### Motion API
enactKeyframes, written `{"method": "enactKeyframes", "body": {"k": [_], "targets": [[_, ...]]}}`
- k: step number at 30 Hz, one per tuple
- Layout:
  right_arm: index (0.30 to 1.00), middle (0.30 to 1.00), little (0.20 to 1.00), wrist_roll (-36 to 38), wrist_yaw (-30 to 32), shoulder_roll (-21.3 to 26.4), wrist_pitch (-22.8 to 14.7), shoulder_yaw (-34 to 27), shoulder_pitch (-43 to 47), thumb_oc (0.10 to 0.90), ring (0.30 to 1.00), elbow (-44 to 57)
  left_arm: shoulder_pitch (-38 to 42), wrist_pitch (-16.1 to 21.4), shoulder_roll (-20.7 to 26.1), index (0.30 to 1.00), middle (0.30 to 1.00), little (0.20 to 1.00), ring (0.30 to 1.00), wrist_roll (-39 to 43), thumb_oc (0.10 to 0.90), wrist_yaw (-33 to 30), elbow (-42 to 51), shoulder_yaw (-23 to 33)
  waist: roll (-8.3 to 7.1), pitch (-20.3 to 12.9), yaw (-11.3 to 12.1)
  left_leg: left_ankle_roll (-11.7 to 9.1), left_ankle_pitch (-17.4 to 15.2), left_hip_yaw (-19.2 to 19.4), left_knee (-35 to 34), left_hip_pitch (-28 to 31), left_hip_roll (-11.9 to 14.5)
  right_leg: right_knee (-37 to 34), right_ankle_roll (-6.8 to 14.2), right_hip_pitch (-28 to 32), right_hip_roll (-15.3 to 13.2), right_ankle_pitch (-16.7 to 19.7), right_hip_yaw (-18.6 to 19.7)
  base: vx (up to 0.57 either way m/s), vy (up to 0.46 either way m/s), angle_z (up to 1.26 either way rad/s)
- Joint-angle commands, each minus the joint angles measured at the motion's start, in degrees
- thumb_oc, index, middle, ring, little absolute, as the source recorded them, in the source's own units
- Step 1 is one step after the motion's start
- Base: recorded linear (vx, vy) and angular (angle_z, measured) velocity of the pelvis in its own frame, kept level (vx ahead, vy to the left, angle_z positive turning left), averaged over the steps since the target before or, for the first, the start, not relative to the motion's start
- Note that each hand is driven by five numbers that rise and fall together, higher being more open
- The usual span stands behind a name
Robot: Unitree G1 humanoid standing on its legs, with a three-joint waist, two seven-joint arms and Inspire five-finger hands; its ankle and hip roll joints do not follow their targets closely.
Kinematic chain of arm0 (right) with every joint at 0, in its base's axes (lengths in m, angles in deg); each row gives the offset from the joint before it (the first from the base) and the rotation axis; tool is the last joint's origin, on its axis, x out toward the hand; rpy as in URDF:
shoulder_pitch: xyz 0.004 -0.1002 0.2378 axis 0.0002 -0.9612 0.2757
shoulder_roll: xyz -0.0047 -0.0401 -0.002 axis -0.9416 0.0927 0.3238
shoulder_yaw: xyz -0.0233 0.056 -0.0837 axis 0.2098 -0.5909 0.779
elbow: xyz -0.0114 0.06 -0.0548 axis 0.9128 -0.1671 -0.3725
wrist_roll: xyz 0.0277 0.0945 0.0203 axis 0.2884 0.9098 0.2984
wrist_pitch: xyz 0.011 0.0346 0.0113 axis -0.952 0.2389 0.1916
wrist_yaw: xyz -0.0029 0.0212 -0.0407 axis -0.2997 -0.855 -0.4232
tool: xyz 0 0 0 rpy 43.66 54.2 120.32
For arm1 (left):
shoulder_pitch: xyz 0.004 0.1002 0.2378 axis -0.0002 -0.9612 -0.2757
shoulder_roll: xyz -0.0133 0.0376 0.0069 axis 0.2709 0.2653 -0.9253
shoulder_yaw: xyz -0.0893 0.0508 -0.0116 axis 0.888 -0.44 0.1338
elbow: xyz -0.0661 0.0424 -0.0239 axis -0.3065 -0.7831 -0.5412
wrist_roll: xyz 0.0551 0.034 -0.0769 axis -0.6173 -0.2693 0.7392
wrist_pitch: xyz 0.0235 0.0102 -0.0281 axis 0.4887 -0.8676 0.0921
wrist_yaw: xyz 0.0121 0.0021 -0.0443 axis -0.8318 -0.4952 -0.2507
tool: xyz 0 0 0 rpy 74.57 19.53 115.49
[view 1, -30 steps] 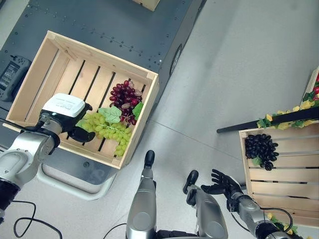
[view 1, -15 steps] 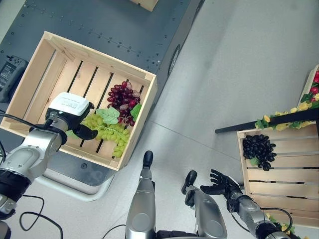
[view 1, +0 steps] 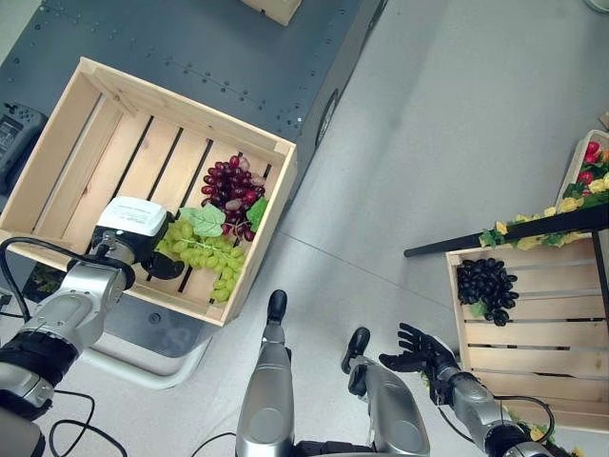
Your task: Pick up the fruits from the basket on one side to the basket on the other side
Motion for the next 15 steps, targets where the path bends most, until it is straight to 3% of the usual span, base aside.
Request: {"method": "enactKeyframes", "body": {"k": [1,6,15], "targets": [[0.9,0.9,0.9,-0.57,0.1,4.23,-0.64,0.55,-0.16,0.8,0.9,1.16,4.2,-0.71,0.15,0.9,0.9,0.9,0.9,-1.67,0.8,0.18,-0.84,2.85,1.05,-0.12,-1.64,2.95,-7.05,4.6,3.72,1.39,-6.07,-1.08,-1.98,-3.12,4.23,5.57,-0.57,0.0,0.0,0.0],[0.9,0.9,0.9,-0.38,-0.15,4.29,-0.53,0.43,-0.09,0.8,0.9,1.08,5.96,-0.71,0.2,0.9,0.9,0.9,0.9,-1.32,0.8,-2.23,-1.56,2.1,0.87,-0.25,-1.72,2.95,-7.25,4.58,4.32,1.01,-6.13,-0.86,-1.99,-3.31,4.12,5.57,-0.68,0.0,0.0,0.0],[0.9,0.9,0.9,-0.24,-0.14,3.4,-0.82,2.05,0.9,0.8,0.9,0.53,7.52,0.01,-5.21,0.9,0.9,0.9,0.9,-0.66,0.8,-12.31,-10.32,0.24,-0.44,-0.23,-2.45,3.01,-7.37,5.16,5.03,0.63,-5.59,-0.43,-2.08,-3.89,4.5,5.67,-0.09,0.0,0.003,-0.01]]}}
